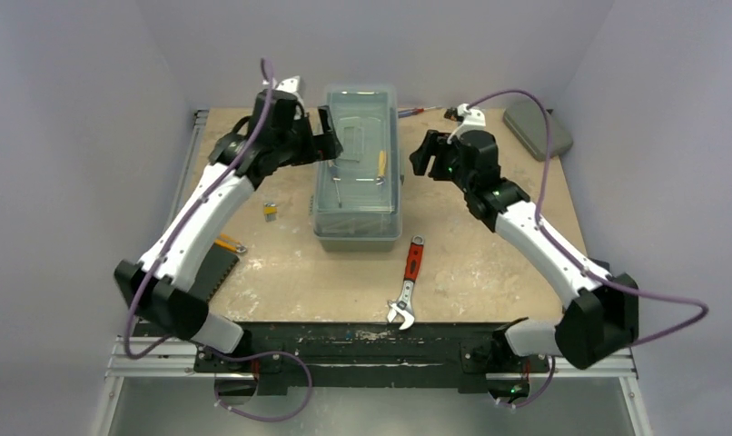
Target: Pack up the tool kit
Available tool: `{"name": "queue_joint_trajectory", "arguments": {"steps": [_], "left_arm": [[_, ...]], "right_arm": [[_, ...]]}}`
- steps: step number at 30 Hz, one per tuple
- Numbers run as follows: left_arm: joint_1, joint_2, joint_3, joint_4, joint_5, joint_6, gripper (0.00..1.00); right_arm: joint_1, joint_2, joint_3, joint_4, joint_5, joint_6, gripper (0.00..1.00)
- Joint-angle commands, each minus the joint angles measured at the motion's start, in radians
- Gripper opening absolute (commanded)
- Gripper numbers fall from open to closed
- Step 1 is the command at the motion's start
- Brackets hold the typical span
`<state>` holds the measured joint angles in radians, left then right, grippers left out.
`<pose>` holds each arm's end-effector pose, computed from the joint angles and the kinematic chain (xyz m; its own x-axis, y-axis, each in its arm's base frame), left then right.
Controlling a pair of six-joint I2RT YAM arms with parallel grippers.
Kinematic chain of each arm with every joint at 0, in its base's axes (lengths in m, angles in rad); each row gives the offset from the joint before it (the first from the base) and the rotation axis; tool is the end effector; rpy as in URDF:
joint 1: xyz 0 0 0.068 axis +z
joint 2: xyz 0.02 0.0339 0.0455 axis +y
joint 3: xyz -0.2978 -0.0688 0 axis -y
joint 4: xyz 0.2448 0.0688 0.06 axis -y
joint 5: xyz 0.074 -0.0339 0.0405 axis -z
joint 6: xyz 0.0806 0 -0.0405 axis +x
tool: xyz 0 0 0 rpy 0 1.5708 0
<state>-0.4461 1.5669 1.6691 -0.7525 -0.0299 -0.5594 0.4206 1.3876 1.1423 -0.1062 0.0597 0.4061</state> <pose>0.3432 -0.1615 0.4024 -0.6804 -0.2626 -0.6842 0.0575 0.9116 -0.4070 0.3331 0.1437 0.3519 -0.4295 0.2398 -0.8706 -0.2033 0.9137 0.3520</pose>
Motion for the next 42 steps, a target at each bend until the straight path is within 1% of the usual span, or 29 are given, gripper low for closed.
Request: {"name": "queue_joint_trajectory", "arguments": {"steps": [1,5,6,7,9,11,13,16,17,18,19,21,22,23,25,28,30,31,32,33,35,36,37,38,39,40,41,42], "left_arm": [[0.014,-0.233,-0.113,0.014,-0.154,0.001,1.0],[0.042,-0.414,-0.294,0.06,-0.319,-0.039,1.0],[0.058,-0.447,-0.338,0.071,-0.353,-0.053,1.0],[0.077,-0.47,-0.376,0.077,-0.378,-0.069,1.0],[0.127,-0.49,-0.436,0.071,-0.385,-0.103,1.0],[0.169,-0.494,-0.489,0.074,-0.37,-0.13,1.0],[0.197,-0.501,-0.547,0.104,-0.353,-0.139,1.0],[0.204,-0.548,-0.669,0.212,-0.337,-0.114,1.0],[0.204,-0.586,-0.742,0.266,-0.332,-0.104,1.0],[0.203,-0.617,-0.795,0.325,-0.327,-0.089,1.0],[0.203,-0.644,-0.847,0.398,-0.33,-0.073,1.0],[0.204,-0.673,-0.925,0.481,-0.357,-0.019,1.0],[0.202,-0.682,-0.962,0.529,-0.378,0.013,1.0],[0.203,-0.692,-0.996,0.571,-0.406,0.045,1.0],[0.203,-0.715,-1.07,0.668,-0.461,0.105,1.0],[0.202,-0.731,-1.182,0.859,-0.494,0.225,1.0],[0.204,-0.701,-1.249,0.985,-0.491,0.294,1.0],[0.205,-0.672,-1.269,1.049,-0.497,0.318,1.0],[0.205,-0.661,-1.244,1.001,-0.499,0.308,1.0],[0.205,-0.646,-1.248,1.039,-0.494,0.336,1.0],[0.206,-0.644,-1.296,1.146,-0.527,0.337,1.0],[0.208,-0.645,-1.314,1.218,-0.524,0.366,1.0],[0.208,-0.643,-1.339,1.257,-0.506,0.396,1.0],[0.21,-0.625,-1.353,1.296,-0.507,0.42,1.0],[0.21,-0.59,-1.364,1.344,-0.515,0.443,1.0],[0.21,-0.553,-1.367,1.387,-0.528,0.451,1.0],[0.213,-0.508,-1.361,1.393,-0.531,0.455,1.0],[0.215,-0.466,-1.346,1.383,-0.528,0.447,1.0]], "right_arm": [[-0.001,-0.164,-0.118,0.079,0.102,0.01,0.78],[-0.001,-0.288,-0.202,0.126,0.156,0.01,0.95],[-0.001,-0.306,-0.218,0.133,0.156,-0.003,0.96],[0.0,-0.326,-0.238,0.138,0.147,-0.038,0.97],[-0.001,-0.362,-0.274,0.145,0.125,-0.083,0.97],[-0.001,-0.396,-0.29,0.111,0.145,-0.087,0.93],[-0.001,-0.441,-0.31,0.108,0.148,-0.128,0.91],[-0.001,-0.522,-0.395,0.123,0.263,-0.184,0.89],[0.0,-0.543,-0.432,0.147,0.293,-0.222,0.91],[-0.001,-0.563,-0.473,0.173,0.344,-0.247,0.98],[-0.001,-0.576,-0.517,0.209,0.403,-0.26,0.99],[-0.003,-0.589,-0.587,0.29,0.526,-0.285,0.99],[-0.009,-0.591,-0.611,0.336,0.547,-0.296,0.99],[-0.017,-0.59,-0.629,0.365,0.525,-0.307,0.99],[-0.058,-0.577,-0.673,0.45,0.449,-0.321,0.99],[-0.176,-0.538,-0.751,0.607,0.323,-0.312,0.97],[-0.256,-0.496,-0.811,0.744,0.294,-0.292,0.95],[-0.277,-0.465,-0.844,0.831,0.293,-0.278,0.95],[-0.293,-0.432,-0.88,0.919,0.297,-0.267,0.95],[-0.304,-0.392,-0.909,0.997,0.284,-0.271,0.96],[-0.306,-0.314,-0.914,1.043,0.269,-0.287,0.99],[-0.307,-0.269,-0.91,1.058,0.258,-0.288,0.99],[-0.307,-0.225,-0.912,1.103,0.251,-0.305,0.99],[-0.307,-0.186,-0.917,1.152,0.246,-0.342,0.99],[-0.309,-0.156,-0.914,1.182,0.245,-0.346,0.99],[-0.315,-0.139,-0.889,1.144,0.227,-0.342,0.99],[-0.332,-0.122,-0.87,1.096,0.172,-0.337,0.99],[-0.346,-0.088,-0.869,1.113,0.129,-0.338,0.99]]}}
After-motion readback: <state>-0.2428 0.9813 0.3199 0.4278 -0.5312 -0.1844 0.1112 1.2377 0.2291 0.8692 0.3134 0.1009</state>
